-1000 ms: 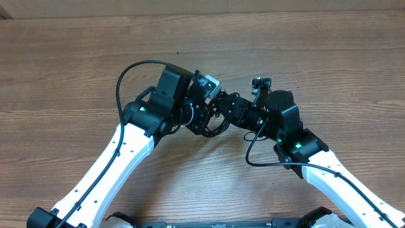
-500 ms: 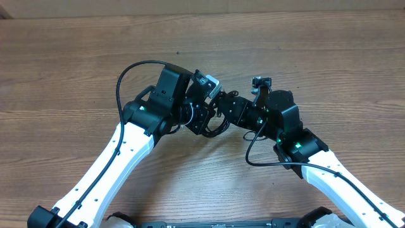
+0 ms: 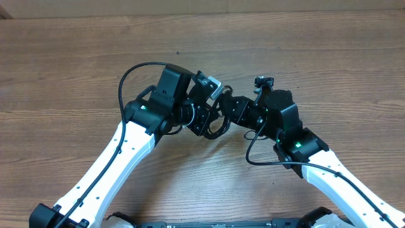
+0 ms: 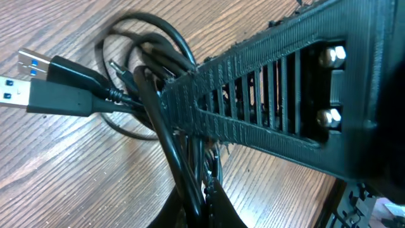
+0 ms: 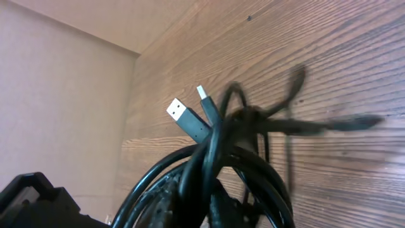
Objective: Untangle cables
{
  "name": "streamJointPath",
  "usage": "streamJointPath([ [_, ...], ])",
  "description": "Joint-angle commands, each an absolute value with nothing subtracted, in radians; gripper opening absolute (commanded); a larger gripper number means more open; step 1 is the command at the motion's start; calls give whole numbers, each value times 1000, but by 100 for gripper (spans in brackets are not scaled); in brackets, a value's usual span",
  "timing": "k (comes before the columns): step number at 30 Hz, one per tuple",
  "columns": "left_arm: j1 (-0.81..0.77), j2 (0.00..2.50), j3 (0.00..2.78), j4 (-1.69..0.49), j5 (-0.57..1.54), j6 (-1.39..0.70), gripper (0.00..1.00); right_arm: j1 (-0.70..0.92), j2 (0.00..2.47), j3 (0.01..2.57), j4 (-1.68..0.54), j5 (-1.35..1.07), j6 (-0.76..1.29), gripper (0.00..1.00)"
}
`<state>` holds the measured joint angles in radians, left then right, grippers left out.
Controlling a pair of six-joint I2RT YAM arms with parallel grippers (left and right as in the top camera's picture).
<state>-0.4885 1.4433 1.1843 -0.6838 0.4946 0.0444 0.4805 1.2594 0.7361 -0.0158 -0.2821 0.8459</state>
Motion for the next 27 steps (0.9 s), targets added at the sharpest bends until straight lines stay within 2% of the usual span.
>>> streamJointPath([
  [1, -499, 1419, 1202, -672, 648, 75, 4, 477, 1282, 742, -31, -201, 822, 4],
  [7, -499, 1419, 1202, -677, 569, 75, 4, 477, 1282, 742, -27, -242, 822, 4],
  [19, -498, 1419, 1202, -656, 69, -194, 4, 477, 1281, 742, 2, -444, 821, 4],
  [27, -498, 1419, 1202, -661, 33, -218, 4, 477, 1281, 742, 136, -616, 787, 4],
])
